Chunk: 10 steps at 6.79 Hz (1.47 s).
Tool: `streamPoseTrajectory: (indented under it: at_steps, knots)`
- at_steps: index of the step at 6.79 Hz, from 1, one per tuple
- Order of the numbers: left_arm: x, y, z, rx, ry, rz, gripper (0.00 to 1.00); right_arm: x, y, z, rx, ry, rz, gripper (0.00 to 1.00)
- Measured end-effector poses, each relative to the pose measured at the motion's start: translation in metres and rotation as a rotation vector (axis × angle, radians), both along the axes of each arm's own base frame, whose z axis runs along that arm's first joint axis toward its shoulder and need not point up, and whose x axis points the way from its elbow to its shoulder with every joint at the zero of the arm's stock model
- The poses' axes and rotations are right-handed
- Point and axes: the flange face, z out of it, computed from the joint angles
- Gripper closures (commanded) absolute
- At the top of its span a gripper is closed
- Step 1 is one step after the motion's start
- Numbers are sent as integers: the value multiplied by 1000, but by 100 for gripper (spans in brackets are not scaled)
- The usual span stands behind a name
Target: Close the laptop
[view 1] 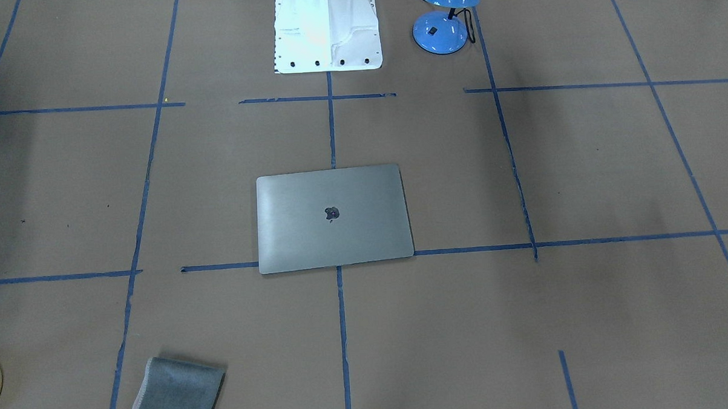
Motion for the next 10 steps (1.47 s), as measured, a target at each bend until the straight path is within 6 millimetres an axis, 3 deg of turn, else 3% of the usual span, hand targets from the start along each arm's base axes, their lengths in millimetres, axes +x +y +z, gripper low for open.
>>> streamPoseTrajectory:
  at_steps: [2,10]
  knots:
    - [0,3,6,-12,-8,1,0,0,0,-1,2,-2,4,0]
    - [1,2,-2,7,-6,3,0,-1,0,1,-4,-17,4,0]
